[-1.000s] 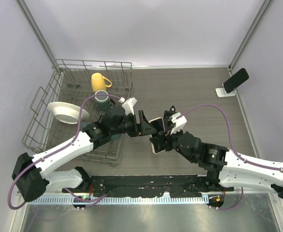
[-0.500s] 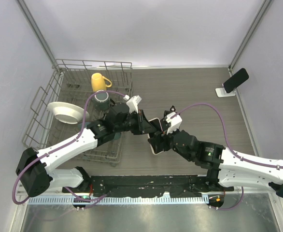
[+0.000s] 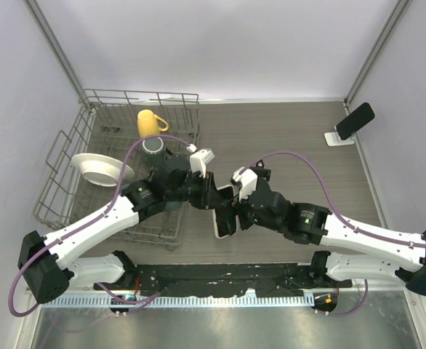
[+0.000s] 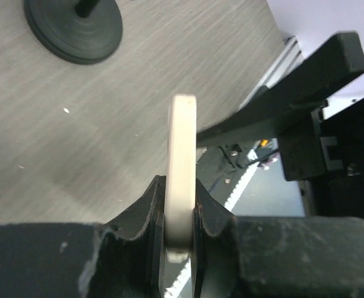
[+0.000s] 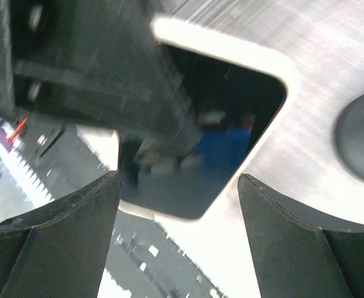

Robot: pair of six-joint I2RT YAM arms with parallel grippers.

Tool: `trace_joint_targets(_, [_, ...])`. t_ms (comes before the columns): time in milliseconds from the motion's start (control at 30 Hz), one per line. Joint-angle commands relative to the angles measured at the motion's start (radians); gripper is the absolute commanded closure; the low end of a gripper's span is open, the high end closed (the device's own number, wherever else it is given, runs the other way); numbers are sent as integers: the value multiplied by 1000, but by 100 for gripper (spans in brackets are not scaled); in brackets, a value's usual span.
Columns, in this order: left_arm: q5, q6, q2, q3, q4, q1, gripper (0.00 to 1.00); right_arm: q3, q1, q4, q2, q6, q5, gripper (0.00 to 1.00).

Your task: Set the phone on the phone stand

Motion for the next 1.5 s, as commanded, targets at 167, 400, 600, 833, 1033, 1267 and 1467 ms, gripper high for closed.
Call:
trace_joint_targets(167, [-7, 135, -103, 92, 29, 67, 100, 52, -21, -145, -69, 24, -247, 18])
trace_joint_targets(400, [386, 121, -110, 83, 168, 67, 100, 59, -84, -130, -124, 13, -284, 19])
trace_joint_targets(600, [617, 115, -132, 70, 254, 64, 100, 53, -250, -26, -121, 29, -617, 33])
trace_joint_targets(833, [653, 78, -145, 49, 290, 47, 100, 1, -273, 212, -129, 125, -875, 53])
trace_joint_targets(1033, [653, 61, -128, 55, 327, 43, 100, -28, -277, 280, -116, 147, -849, 66])
trace_joint_targets(1267, [561, 66, -131, 72, 287, 44, 100, -42, -288, 191, -146, 113, -716, 40])
trace_joint_targets(1467, [553, 37, -140, 69, 290, 44, 100, -51, -296, 177, -181, 115, -712, 39])
